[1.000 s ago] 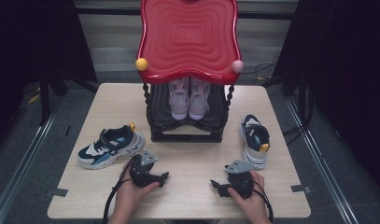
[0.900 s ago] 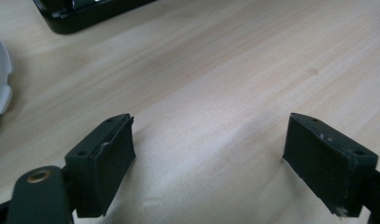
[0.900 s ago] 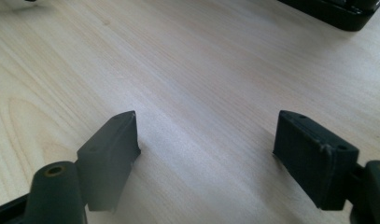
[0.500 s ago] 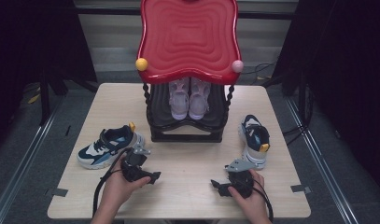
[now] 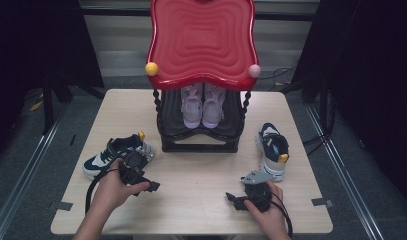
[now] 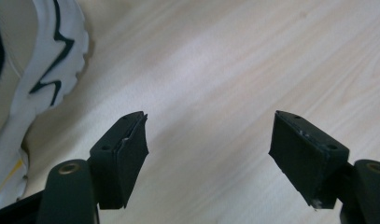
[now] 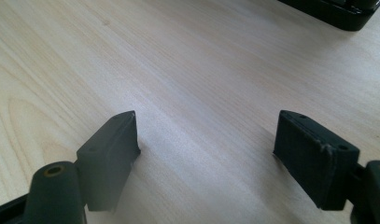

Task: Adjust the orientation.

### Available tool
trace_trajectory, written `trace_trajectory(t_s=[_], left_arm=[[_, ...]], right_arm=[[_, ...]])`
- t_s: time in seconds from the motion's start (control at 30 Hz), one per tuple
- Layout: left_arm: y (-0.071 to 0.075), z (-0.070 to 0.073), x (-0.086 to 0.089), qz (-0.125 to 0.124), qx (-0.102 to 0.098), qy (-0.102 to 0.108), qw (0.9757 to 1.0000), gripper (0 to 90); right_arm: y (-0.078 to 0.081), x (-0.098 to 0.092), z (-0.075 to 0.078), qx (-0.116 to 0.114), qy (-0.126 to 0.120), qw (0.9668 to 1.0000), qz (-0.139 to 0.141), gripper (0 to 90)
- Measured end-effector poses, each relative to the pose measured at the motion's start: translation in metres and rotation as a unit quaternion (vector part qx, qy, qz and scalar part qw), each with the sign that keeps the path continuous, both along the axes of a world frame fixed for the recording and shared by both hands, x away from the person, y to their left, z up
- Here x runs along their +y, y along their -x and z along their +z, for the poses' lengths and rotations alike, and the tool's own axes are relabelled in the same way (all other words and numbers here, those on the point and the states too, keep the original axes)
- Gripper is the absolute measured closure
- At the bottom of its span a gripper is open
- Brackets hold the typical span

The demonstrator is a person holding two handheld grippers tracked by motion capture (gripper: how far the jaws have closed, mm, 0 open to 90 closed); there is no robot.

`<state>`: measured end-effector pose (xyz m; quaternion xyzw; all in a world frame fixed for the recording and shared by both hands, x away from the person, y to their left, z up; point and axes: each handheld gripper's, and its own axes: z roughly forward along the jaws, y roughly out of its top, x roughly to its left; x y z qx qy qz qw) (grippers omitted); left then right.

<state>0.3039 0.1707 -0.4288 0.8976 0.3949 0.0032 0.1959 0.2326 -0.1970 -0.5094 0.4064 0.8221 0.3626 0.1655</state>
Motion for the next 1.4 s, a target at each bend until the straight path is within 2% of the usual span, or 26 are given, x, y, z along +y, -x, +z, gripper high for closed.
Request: trace_trajectory(t_s=[0.07, 0.33, 0.53, 0.73, 0.8, 0.93, 1.0, 1.13, 1.17, 1.27, 1.4], left_arm=[[-0.002, 0.002, 0.001, -0.012, 0.011, -0.011, 0.9998, 27.1], [-0.007, 0.006, 0.003, -0.018, 0.035, -0.024, 0.9989, 29.3], [-0.009, 0.013, 0.003, -0.035, 0.057, -0.039, 0.997, 31.1], [-0.015, 0.028, 0.012, -0.025, 0.059, -0.03, 0.9975, 30.9], [-0.017, 0.034, 0.014, -0.029, 0.064, -0.041, 0.9967, 31.6], [-0.023, 0.044, 0.018, -0.031, 0.072, -0.037, 0.9962, 33.0], [-0.026, 0.048, 0.02, -0.038, 0.077, -0.044, 0.9954, 34.9], [-0.033, 0.053, 0.021, -0.035, 0.085, -0.049, 0.9945, 35.2], [-0.035, 0.054, 0.022, -0.034, 0.086, -0.049, 0.9945, 35.2], [-0.04, 0.059, 0.024, -0.023, 0.07, -0.042, 0.9964, 36.0], [-0.049, 0.06, 0.027, -0.012, 0.072, -0.043, 0.9964, 37.1]], right_arm=[[0.0, 0.0, 0.0, 0.0, 0.0, 1.0, 0.0, 21.3], [0.0, 0.0, 0.0, 0.001, 0.0, 1.0, 0.0, 21.3], [0.0, 0.0, 0.0, 0.001, 0.0, 1.0, -0.001, 21.3], [0.0, 0.0, 0.0, 0.001, 0.0, 1.0, -0.001, 21.3], [0.0, 0.0, 0.0, 0.001, 0.0, 1.0, -0.001, 21.3], [0.0, 0.0, 0.0, 0.0, 0.0, 1.0, 0.0, 21.3], [0.0, 0.0, 0.0, 0.001, 0.0, 1.0, -0.001, 21.3], [0.0, 0.0, 0.0, 0.001, 0.0, 1.0, -0.001, 21.3], [0.0, 0.0, 0.0, 0.001, 0.0, 1.0, 0.0, 21.3], [0.0, 0.0, 0.0, 0.001, 0.0, 1.0, 0.0, 21.3], [0.0, 0.0, 0.0, 0.0, -0.001, 1.0, -0.001, 21.3]])
